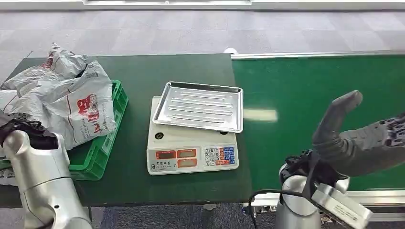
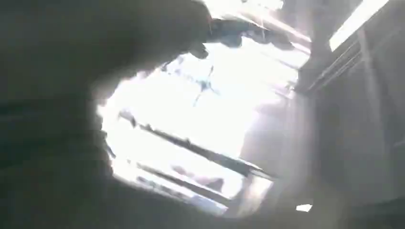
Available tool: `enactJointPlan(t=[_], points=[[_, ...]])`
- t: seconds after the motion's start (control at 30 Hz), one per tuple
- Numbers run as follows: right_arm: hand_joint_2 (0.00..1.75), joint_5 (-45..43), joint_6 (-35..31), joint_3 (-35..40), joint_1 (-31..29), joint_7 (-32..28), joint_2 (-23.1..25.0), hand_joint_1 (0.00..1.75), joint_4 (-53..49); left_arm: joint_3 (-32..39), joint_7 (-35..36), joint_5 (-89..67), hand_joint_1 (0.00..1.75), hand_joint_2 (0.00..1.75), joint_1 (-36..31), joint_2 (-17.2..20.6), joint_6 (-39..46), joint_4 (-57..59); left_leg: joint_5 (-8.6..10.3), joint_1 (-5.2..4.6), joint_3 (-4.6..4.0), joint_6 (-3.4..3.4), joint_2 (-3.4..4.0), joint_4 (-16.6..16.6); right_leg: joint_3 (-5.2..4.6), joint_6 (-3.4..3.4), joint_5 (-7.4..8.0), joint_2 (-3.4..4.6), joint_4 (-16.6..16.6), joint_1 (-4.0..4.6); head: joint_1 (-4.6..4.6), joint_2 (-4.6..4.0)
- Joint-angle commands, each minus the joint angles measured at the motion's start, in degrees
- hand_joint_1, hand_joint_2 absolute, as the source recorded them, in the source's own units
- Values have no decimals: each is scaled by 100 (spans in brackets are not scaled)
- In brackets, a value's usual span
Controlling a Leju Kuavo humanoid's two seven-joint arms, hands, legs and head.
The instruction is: Moved the parcel from conveyor to table for the left to box.
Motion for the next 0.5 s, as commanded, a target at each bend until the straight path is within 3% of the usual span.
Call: enactJointPlan(t=[0.03, 0.07, 0.1, 0.13, 0.27, 0.33, 0.5], points=[[175, -891, -11, 839, 651, -2, -142, 0, 458, -3041, 37, -617, 0, 175, 2995, -410, -362, -3282, -29, -6, 31, 10, 24, -11, 24, 8, -12, 15, -16, -5, 0, 0], [0, -1011, -11, 906, 723, -2, -176, 0, 479, -3290, 37, -546, 0, 0, 3046, -376, -479, -2946, -37, -13, 46, 17, 25, -21, 38, 14, -22, 10, -25, -9, -2, 0], [175, -1279, -11, 1133, 796, -2, -307, 0, 390, -3485, 37, -462, 0, 0, 3012, -360, -521, -2691, -27, -14, 28, 15, 8, -17, 26, 15, -18, -3, -23, -12, 0, 0], [175, -1445, -11, 1271, 824, -2, -389, 0, 337, -3601, 37, -503, 0, 175, 2991, -334, -474, -2525, -28, -17, 41, 19, -8, -25, 43, 19, -30, -22, -29, -13, -2, 0], [175, -1445, -11, 1271, 824, -2, -389, 0, 337, -3601, 37, -503, 0, 175, 2991, -334, -474, -2525, -37, -18, 26, 29, -22, -14, 39, 31, -43, -33, -21, -12, 0, 0], [175, -1708, -11, 1574, 740, -2, -628, 0, 218, -3733, 88, -218, 0, 175, 2859, -272, -688, -2321, -40, -16, 31, 29, -8, -17, 40, 30, -40, -24, -24, -11, -2, 0], [175, -1158, -11, 1921, 675, -2, -575, 0, 56, -3998, 37, -364, 0, 175, 2745, -294, -812, -2252, -31, -16, 21, 26, -20, -10, 34, 27, -38, -38, -18, -10, -2, 0]])
